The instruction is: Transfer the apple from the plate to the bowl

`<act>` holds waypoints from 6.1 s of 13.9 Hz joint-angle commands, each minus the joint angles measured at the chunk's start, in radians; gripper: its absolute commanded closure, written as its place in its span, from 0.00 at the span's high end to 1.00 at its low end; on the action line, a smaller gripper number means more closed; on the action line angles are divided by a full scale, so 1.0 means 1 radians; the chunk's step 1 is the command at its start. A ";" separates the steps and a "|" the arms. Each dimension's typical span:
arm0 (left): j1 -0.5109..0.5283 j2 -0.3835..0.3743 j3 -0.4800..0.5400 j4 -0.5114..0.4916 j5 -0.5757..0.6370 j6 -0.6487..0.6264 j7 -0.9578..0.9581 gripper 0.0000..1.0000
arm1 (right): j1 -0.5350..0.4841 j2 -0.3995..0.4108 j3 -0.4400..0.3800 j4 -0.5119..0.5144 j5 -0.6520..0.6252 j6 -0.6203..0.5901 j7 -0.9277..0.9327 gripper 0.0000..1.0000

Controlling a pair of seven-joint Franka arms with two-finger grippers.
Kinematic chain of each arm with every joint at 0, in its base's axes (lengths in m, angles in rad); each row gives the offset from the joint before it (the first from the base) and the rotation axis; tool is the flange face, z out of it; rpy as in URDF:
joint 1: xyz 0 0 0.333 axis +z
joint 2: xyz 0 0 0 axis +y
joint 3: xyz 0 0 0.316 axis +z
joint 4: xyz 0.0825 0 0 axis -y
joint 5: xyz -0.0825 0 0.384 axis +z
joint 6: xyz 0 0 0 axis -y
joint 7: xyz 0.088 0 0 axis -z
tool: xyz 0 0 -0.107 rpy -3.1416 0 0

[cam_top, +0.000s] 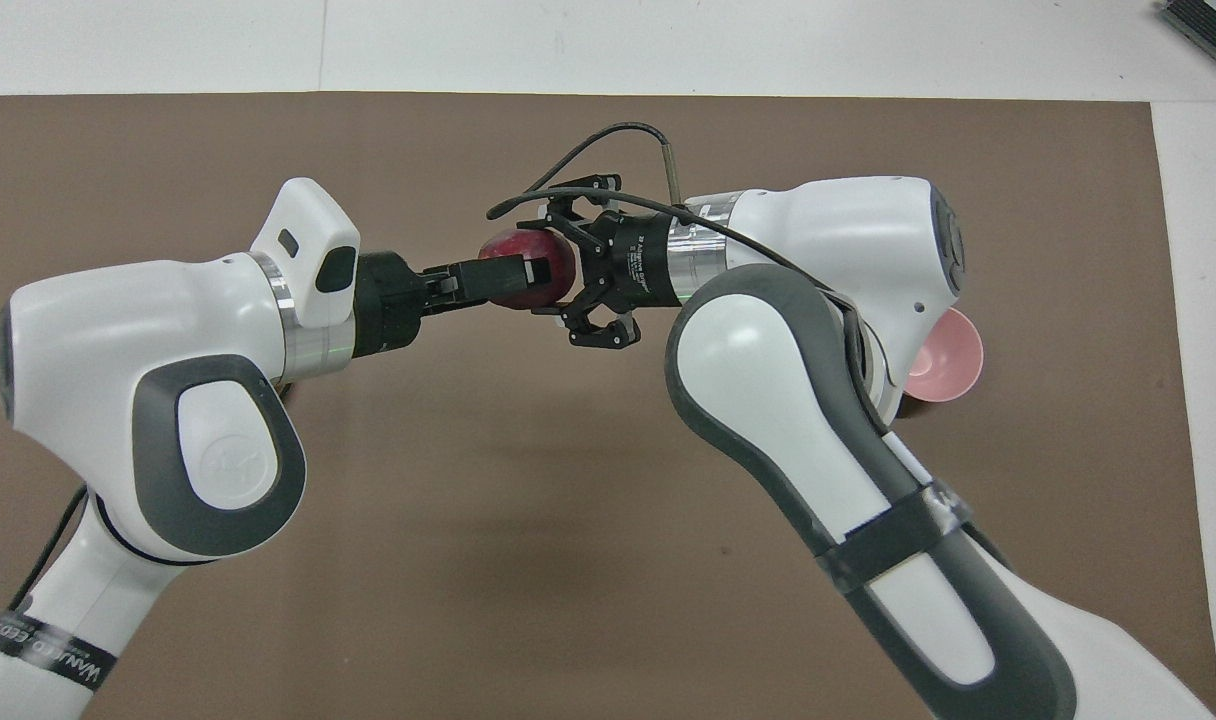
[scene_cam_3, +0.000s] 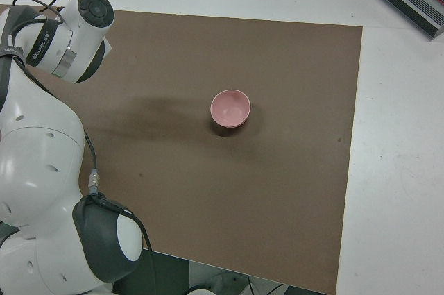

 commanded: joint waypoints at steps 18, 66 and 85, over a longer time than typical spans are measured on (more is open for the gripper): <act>0.061 -0.009 0.020 0.027 0.536 -0.170 -0.128 1.00 | -0.154 -0.044 -0.008 -0.051 -0.813 -0.336 -0.551 0.00; -0.375 -0.073 0.678 0.456 0.941 -0.975 -0.096 1.00 | -0.334 -0.286 0.008 -0.203 -1.114 -0.383 -0.919 1.00; -0.330 -0.067 0.675 0.469 0.940 -0.975 -0.094 1.00 | -0.449 -0.479 -0.038 -0.011 -1.011 -0.773 -1.174 1.00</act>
